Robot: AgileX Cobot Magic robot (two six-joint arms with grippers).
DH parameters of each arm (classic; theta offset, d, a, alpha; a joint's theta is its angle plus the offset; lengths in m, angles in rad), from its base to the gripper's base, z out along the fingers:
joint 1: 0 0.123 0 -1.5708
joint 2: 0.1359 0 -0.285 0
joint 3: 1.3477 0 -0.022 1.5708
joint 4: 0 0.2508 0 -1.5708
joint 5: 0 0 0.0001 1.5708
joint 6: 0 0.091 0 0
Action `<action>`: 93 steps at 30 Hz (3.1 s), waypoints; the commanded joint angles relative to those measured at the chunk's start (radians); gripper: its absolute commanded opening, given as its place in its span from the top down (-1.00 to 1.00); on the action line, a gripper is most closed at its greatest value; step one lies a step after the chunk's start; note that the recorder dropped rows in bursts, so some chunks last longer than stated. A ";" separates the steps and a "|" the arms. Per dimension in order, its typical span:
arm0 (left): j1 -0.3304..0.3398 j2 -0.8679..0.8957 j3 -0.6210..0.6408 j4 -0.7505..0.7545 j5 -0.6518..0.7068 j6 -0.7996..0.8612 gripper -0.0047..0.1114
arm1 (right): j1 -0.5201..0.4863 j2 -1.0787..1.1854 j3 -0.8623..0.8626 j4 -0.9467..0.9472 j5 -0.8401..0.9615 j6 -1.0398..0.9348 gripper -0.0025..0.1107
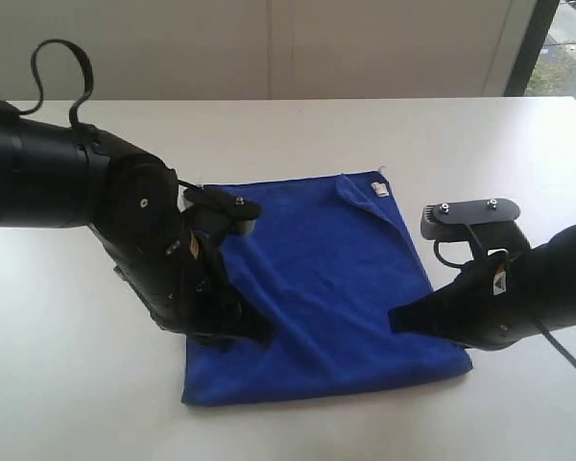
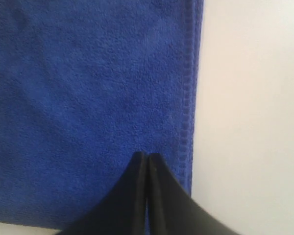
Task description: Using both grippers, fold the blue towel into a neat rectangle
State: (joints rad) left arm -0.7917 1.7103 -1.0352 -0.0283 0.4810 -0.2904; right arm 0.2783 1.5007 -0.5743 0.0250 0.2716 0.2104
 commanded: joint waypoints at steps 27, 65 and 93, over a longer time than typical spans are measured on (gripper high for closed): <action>0.001 0.104 -0.002 -0.034 0.084 0.038 0.27 | 0.000 0.107 0.005 -0.114 0.007 0.129 0.96; 0.225 0.000 -0.002 0.028 -0.342 -0.049 0.37 | -0.059 0.545 -0.832 -0.176 0.159 -0.032 0.46; 0.199 0.094 -0.002 -0.022 -0.352 -0.042 0.36 | -0.059 0.730 -1.010 -0.101 0.159 -0.140 0.10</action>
State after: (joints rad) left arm -0.5915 1.8058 -1.0411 -0.0395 0.1160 -0.3312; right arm 0.2235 2.2320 -1.5741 0.0675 0.4336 -0.0414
